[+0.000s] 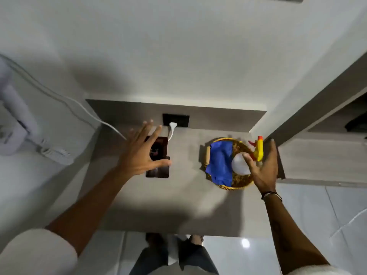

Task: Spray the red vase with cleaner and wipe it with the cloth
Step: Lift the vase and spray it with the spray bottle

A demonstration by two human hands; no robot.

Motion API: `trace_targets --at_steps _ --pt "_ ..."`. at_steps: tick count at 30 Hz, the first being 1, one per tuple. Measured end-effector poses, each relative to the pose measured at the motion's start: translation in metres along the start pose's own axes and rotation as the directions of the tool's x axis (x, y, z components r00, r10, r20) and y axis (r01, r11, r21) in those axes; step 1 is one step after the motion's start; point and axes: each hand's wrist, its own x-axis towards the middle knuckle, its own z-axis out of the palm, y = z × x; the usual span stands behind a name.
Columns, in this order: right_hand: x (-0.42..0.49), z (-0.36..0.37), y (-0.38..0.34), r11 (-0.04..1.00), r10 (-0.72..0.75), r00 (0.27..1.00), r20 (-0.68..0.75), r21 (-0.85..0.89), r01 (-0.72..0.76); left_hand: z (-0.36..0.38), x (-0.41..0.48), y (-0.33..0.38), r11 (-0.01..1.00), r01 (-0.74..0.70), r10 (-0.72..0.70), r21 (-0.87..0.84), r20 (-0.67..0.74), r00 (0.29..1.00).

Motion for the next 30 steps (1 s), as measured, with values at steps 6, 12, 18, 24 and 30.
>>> trace_targets --at_steps 6,12,18,24,30 --pt "0.004 0.026 0.007 0.992 0.040 0.999 0.025 0.115 -0.042 0.005 -0.003 -0.007 0.992 0.039 -0.031 -0.120 0.066 0.997" --pt "0.032 0.036 0.007 0.995 0.064 0.997 -0.049 0.074 -0.060 0.002 -0.014 -0.017 0.946 -0.020 0.019 -0.322 -0.007 1.000" --pt "0.009 0.023 -0.040 0.987 -0.141 0.967 -0.211 0.047 0.154 0.017 -0.043 -0.043 0.819 0.015 -0.059 -0.573 -0.058 0.997" --pt "-0.087 0.008 -0.103 0.921 -0.390 0.913 -0.119 -0.057 0.386 0.035 -0.045 -0.065 0.731 0.056 -0.047 -0.680 0.031 0.998" --pt "-0.157 0.065 -0.145 0.910 -0.143 0.946 0.292 0.414 0.010 0.041 -0.044 -0.076 0.691 0.027 -0.011 -0.722 0.027 1.000"
